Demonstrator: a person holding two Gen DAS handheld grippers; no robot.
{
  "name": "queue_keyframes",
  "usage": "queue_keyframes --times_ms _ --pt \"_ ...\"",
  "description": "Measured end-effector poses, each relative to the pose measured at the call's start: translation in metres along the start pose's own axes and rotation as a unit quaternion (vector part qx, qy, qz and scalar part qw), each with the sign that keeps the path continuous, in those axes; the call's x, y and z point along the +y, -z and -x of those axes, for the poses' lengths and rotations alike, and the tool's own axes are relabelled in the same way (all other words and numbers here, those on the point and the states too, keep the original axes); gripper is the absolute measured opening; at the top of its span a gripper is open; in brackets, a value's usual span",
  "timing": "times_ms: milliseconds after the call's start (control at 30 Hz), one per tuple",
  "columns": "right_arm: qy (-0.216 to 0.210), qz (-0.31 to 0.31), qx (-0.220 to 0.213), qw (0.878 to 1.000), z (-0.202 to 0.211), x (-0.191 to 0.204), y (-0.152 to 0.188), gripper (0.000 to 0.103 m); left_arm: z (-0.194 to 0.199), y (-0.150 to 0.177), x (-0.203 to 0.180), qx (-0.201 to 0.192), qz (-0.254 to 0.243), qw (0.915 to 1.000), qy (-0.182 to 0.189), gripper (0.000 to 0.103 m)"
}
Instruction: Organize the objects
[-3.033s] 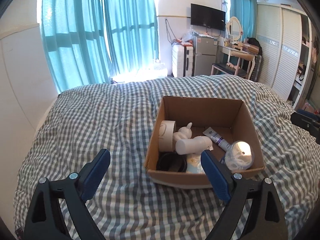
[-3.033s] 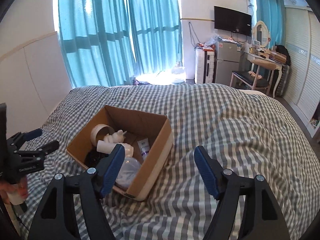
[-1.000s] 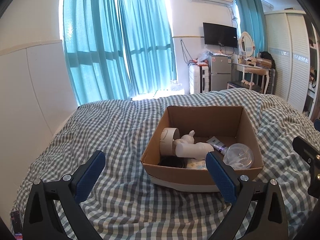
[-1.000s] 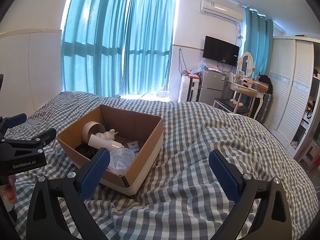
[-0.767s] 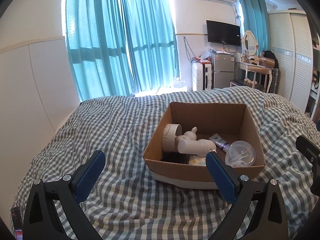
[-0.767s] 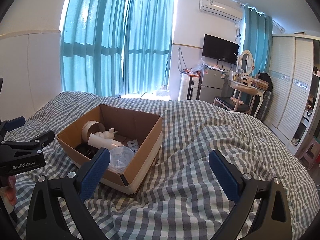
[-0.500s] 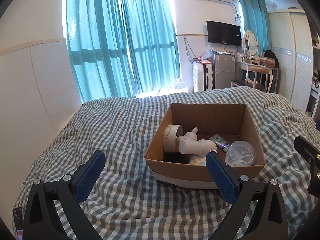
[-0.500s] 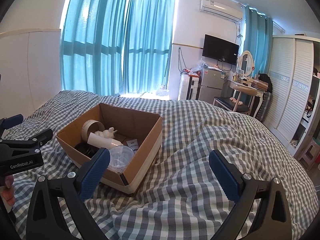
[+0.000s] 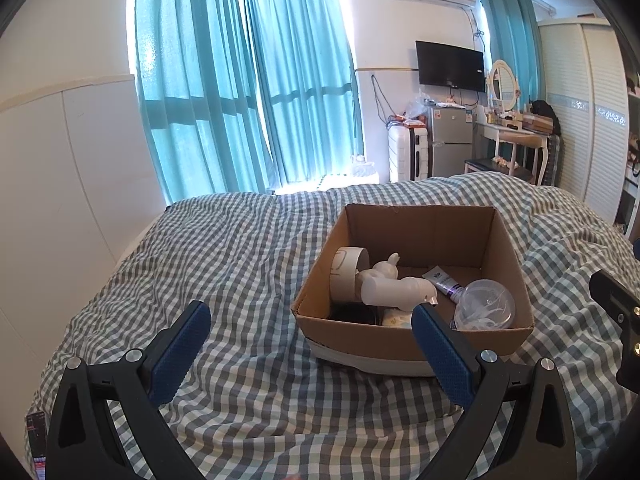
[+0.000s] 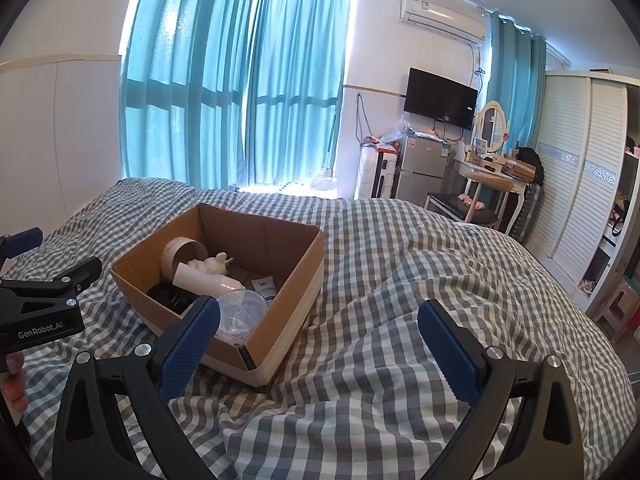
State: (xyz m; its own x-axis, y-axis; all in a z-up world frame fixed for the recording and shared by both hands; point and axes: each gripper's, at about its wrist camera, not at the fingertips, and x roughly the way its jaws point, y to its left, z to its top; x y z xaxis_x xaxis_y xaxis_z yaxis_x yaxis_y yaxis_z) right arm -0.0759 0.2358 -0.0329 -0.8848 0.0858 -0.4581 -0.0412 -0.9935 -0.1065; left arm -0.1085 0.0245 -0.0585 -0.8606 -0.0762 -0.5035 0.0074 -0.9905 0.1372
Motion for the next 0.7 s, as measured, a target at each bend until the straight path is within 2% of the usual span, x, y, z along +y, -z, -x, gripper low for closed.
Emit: queue_keyframes --times_ms 700 --pt "0.005 0.008 0.011 1.000 -0.0075 0.0045 0.0037 0.100 0.0018 -0.0013 -0.0003 -0.010 -0.006 0.9999 -0.009 0.103"
